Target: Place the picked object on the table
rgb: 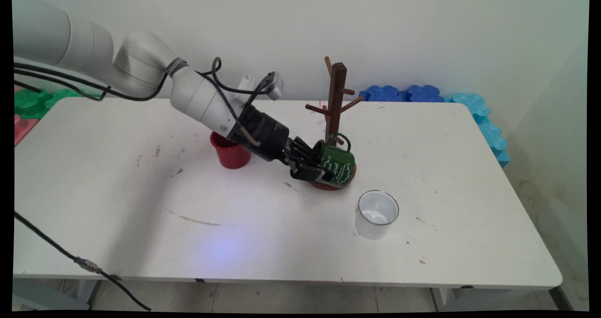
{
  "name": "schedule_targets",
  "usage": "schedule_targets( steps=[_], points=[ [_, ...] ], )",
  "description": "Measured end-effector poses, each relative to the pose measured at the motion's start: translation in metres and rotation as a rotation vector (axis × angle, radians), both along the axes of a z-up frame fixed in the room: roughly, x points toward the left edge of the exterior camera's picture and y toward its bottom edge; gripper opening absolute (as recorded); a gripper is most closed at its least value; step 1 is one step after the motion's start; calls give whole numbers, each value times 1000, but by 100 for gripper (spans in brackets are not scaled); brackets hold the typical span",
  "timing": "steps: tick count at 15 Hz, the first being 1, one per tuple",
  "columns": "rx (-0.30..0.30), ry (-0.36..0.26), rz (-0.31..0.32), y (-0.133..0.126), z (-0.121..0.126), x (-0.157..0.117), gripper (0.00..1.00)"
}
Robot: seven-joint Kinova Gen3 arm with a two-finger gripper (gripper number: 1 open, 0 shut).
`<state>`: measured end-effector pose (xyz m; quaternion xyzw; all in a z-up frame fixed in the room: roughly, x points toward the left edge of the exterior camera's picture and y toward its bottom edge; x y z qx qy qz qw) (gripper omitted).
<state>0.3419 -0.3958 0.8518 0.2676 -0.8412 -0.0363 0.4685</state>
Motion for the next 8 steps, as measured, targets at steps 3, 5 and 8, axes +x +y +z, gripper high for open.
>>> schedule_targets(
  steps=[3, 5, 8],
  points=[
    [0, 2, -18, 8, 4, 0, 0],
    [-2, 1, -34, 14, 8, 0, 0],
    [-10, -13, -50, 24, 15, 4, 0]
  ],
)
